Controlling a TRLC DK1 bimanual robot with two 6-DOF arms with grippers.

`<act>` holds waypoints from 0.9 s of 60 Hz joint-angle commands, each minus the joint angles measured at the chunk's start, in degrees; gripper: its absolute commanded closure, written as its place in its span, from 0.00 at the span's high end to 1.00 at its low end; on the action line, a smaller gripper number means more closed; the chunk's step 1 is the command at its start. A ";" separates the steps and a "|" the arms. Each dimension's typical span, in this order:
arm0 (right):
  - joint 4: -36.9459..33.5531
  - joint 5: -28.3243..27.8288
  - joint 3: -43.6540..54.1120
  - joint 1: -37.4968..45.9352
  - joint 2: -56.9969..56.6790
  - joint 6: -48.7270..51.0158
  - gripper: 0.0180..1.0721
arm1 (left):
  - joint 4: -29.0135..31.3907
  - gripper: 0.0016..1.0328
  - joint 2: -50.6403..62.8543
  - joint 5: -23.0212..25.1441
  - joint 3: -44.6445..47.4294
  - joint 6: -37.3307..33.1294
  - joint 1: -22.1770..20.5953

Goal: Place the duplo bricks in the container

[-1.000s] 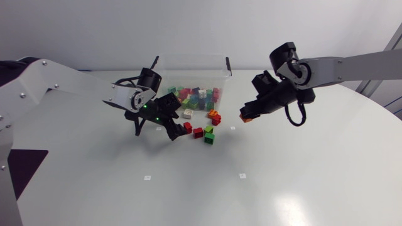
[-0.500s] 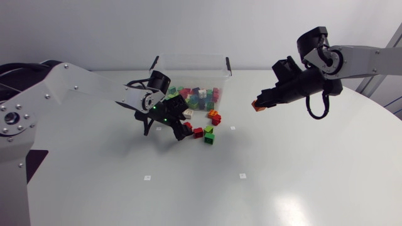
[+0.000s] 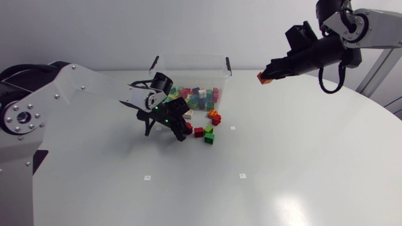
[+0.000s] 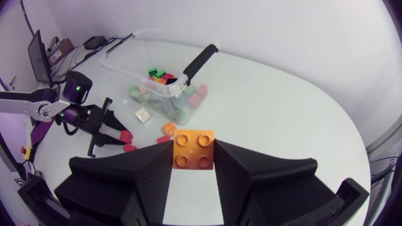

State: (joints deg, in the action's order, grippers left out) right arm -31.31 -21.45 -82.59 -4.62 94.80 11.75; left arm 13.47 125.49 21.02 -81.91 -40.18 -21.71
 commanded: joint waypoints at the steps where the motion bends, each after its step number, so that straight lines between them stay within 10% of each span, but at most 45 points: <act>1: 0.28 -0.61 -2.32 -1.27 -0.06 -2.26 0.26 | 1.03 0.21 -1.30 0.34 2.19 -0.86 0.09; 54: 7.84 6.86 -23.41 -15.15 21.91 -8.76 0.26 | 6.48 0.21 -23.98 0.17 11.77 0.46 1.24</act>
State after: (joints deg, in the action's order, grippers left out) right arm -23.77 -15.38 -103.20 -19.27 114.28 4.54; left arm 19.25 103.11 20.97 -70.43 -40.32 -20.99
